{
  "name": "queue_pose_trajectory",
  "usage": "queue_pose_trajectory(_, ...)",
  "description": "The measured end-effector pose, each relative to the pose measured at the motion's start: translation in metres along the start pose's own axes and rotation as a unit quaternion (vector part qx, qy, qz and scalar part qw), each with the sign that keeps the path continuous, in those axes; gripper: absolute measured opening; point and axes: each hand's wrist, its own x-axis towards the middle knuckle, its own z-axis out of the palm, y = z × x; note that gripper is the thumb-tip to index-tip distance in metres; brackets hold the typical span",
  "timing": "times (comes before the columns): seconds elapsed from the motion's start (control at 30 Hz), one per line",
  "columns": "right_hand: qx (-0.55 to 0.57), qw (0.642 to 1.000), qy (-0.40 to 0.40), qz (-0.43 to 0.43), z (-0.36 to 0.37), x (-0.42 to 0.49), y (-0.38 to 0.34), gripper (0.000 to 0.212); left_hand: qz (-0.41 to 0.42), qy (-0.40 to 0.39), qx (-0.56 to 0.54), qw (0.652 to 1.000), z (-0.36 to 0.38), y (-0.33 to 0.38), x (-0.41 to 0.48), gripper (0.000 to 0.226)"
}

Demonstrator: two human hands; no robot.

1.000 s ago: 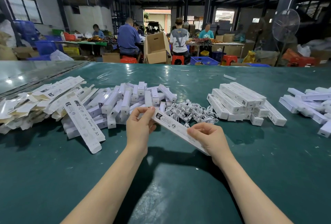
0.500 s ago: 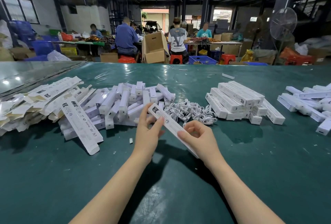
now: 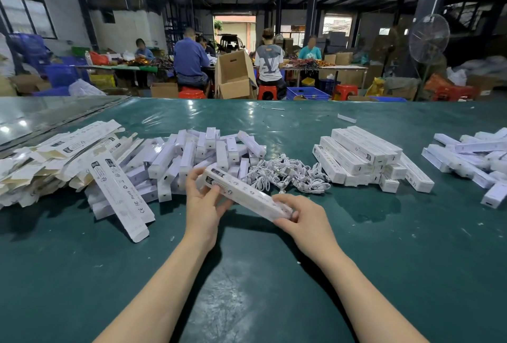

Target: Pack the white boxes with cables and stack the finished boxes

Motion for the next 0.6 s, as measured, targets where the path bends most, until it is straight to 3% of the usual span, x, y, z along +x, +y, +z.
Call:
queue_pose_trajectory(0.13, 0.115, 0.97, 0.195, 0.088, -0.013, 0.011, 0.005, 0.024, -0.001, -0.039, 0.162, 0.986, 0.0, -0.008, -0.001, 0.045)
queue_pose_trajectory(0.23, 0.094, 0.911, 0.371, 0.154, -0.032, 0.022, 0.01, 0.025, 0.02, -0.05, 0.225, 0.973, 0.002, -0.014, -0.001, 0.053)
queue_pose_trajectory(0.33, 0.069, 0.87, 0.448, 0.194, -0.053, 0.033, 0.016, 0.027, 0.028, -0.037, 0.242, 0.969, 0.001, -0.017, 0.0, 0.055)
queue_pose_trajectory(0.43, 0.016, 0.884, 0.417, 0.211, -0.07, 0.048, 0.025, 0.03, 0.031, -0.032, 0.254, 0.966, 0.002, -0.017, 0.0, 0.053)
queue_pose_trajectory(0.6, 0.0, 0.961, 0.189, 0.199, -0.068, 0.058, 0.02, 0.058, 0.027, -0.042, 0.265, 0.963, 0.001, -0.018, 0.0, 0.056)
